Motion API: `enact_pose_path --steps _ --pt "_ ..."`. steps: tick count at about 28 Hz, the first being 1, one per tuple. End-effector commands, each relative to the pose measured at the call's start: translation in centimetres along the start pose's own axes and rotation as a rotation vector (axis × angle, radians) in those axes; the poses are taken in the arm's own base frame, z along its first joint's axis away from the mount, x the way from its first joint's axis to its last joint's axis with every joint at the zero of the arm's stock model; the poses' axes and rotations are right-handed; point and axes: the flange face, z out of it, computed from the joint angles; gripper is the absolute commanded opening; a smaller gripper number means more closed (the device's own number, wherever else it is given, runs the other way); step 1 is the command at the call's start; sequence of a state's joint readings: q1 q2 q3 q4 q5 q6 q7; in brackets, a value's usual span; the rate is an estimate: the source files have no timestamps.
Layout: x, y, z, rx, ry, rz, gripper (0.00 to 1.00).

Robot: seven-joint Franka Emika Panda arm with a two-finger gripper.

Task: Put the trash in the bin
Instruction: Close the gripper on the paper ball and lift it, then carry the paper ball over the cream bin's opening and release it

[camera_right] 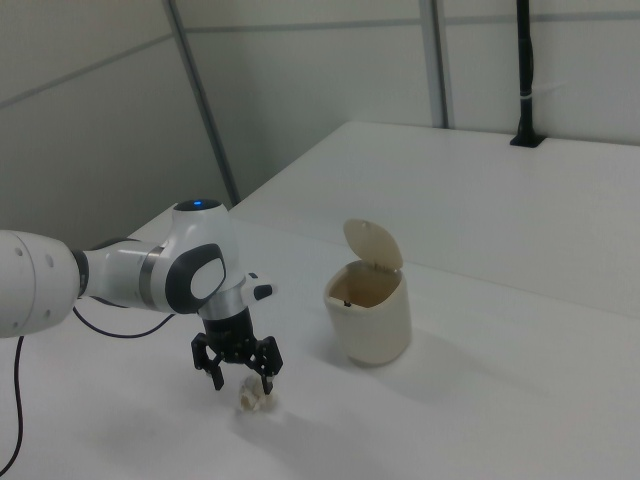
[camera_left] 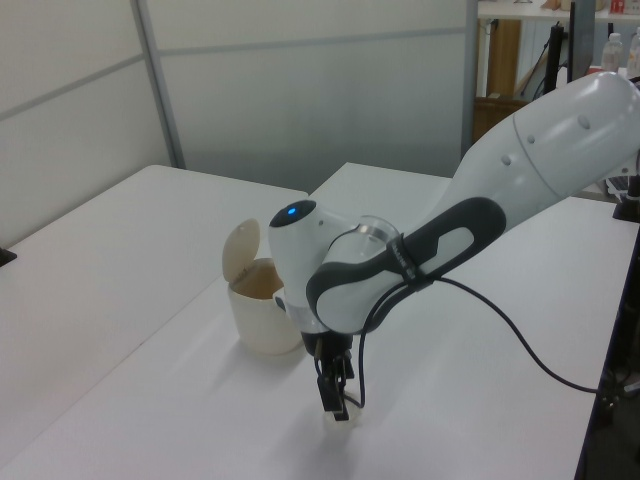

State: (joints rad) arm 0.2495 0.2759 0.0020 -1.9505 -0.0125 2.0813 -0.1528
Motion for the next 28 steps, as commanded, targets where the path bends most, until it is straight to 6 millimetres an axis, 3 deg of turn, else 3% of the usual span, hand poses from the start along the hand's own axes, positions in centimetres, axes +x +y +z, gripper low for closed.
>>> enact_pose_path --steps 1,6,8,12,16,21,25,28 --pt "0.9 -0.2 1.6 -0.032 0.032 -0.012 0.97" --pt "1.4 -0.1 2.3 -0.040 0.049 0.026 0.67" --pt "1.5 -0.1 2.3 -0.040 0.053 0.029 0.48" --pt "1.6 0.0 1.5 -0.042 0.064 0.029 0.29" --pt "1.5 0.4 0.5 -0.044 0.079 0.039 0.26" --pt "1.0 0.9 -2.5 -0.049 0.125 0.083 0.26" --pt "1.4 1.9 -6.1 -0.054 0.194 0.156 0.26" --pt "1.3 4.6 -9.6 -0.067 0.261 0.229 0.27"
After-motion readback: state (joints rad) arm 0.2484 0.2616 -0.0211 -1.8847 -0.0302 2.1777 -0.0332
